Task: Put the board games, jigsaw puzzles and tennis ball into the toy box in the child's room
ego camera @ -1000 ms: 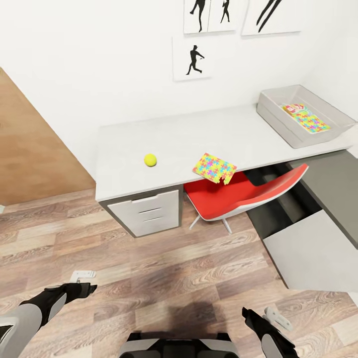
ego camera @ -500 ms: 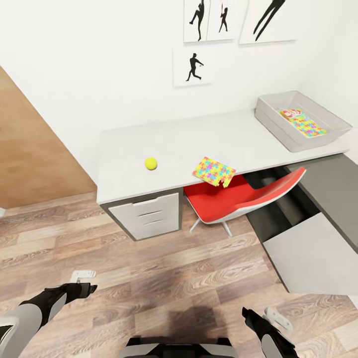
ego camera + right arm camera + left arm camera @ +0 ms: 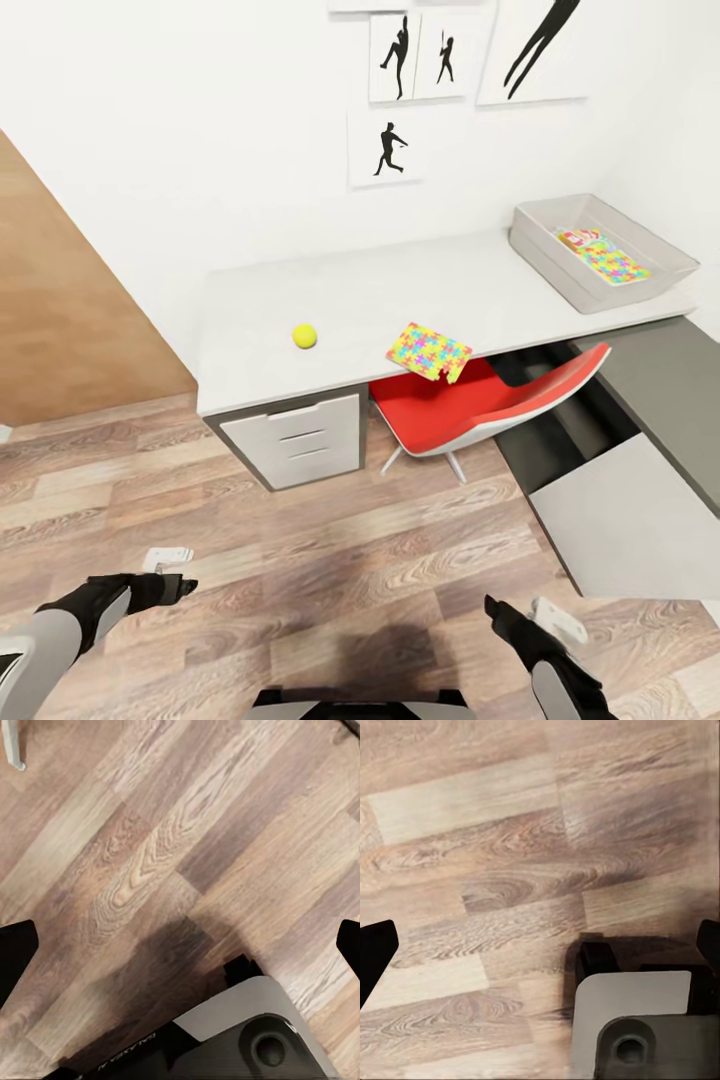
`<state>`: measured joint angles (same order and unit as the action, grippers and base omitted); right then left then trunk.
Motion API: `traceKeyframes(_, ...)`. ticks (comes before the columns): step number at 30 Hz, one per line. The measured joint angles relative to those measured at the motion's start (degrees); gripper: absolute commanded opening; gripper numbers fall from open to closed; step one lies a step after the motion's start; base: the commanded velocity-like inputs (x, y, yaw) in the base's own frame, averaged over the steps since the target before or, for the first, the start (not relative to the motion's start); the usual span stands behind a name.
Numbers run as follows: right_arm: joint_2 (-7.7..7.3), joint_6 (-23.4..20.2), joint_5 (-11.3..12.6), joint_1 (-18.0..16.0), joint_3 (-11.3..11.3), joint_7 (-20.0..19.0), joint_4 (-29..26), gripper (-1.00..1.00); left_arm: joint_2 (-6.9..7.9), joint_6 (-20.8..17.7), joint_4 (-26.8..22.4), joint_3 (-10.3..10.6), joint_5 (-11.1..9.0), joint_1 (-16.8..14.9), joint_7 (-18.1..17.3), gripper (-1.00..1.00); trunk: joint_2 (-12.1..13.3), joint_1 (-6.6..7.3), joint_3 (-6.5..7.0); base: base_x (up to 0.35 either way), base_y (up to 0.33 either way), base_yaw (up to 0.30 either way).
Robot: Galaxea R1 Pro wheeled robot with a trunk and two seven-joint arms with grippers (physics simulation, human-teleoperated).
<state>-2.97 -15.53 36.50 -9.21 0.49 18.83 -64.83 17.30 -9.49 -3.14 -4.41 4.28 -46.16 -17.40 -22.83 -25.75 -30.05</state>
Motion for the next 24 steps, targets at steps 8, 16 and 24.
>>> traceKeyframes(8,-1.09,-20.96,12.75,1.03,-3.45,-1.97,-5.30,1.00,0.81,-17.67,-14.04,0.08,0.27,-0.65,-27.43,1.00,0.00,0.00,0.77,0.000,0.000,0.000)
traceKeyframes(16,-5.73,-29.40,20.30,1.01,-10.52,-12.25,-3.07,1.00,1.63,-24.87,-21.39,0.24,0.26,0.08,-42.30,1.00,0.01,0.00,1.53,0.000,0.000,0.000)
traceKeyframes(24,-8.48,-33.00,21.89,0.98,-11.61,-22.76,1.27,1.00,3.20,-25.93,-22.09,0.19,0.17,0.21,-47.63,1.00,0.00,0.00,2.29,0.000,0.000,0.000)
